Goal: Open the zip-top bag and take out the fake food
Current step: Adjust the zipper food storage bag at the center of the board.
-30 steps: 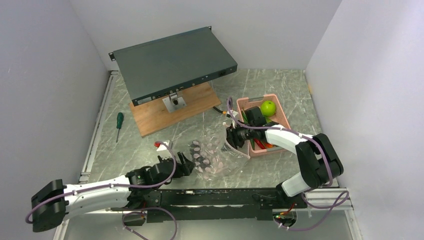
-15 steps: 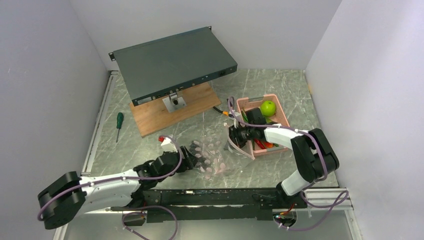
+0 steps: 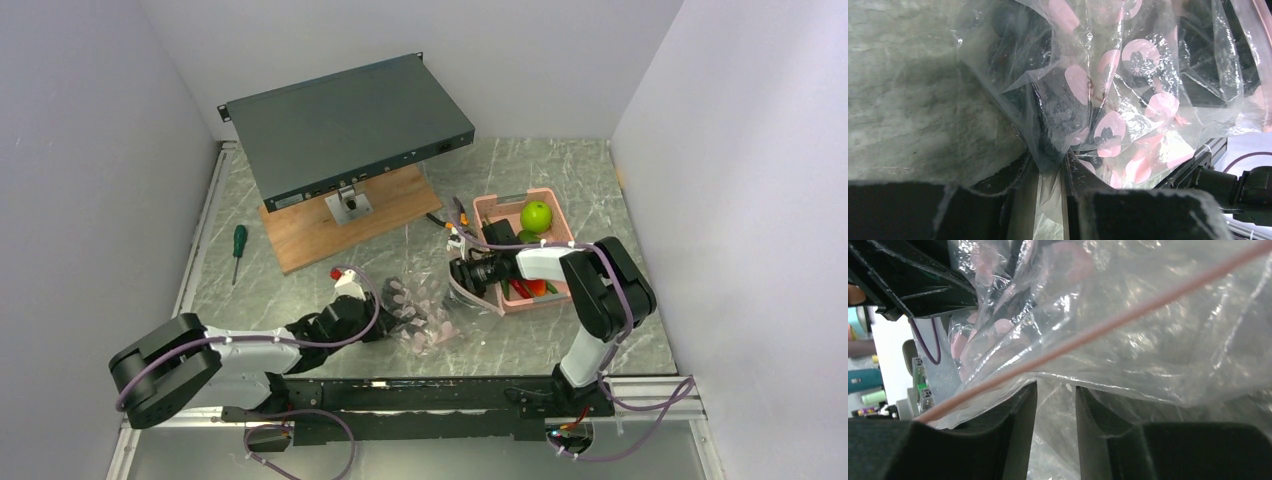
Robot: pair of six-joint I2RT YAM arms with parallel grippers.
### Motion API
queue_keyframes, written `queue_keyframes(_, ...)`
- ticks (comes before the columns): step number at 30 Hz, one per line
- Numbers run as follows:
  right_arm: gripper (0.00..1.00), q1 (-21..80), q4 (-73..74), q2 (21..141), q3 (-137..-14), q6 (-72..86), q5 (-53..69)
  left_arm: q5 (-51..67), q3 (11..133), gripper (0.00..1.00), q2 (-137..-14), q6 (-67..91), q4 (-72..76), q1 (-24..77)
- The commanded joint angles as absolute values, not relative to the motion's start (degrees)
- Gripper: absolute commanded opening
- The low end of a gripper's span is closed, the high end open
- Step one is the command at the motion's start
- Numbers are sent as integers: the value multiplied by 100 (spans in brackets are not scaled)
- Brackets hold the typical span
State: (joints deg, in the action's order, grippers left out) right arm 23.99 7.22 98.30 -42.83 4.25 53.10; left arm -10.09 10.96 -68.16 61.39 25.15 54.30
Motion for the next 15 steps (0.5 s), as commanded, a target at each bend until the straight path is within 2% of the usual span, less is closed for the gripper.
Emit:
queue_keyframes(1,41,2559,685,9902,-4539,385,5797,-585,1094,23,-7250,6167,3053,5418)
queue_keyframes(5,50,2616,652,9914,-4544,429,5985,-386,1268,21,-7627,6117,3312,5414)
queue_keyframes(9,54,2637,617,9962,-4553,464,6034,-150,1415,20,-7953,6050,3527,5414)
queue_keyframes(15,56,2641,626,10197,-4673,526,6203,102,1542,21,-8252,5987,3770,5415)
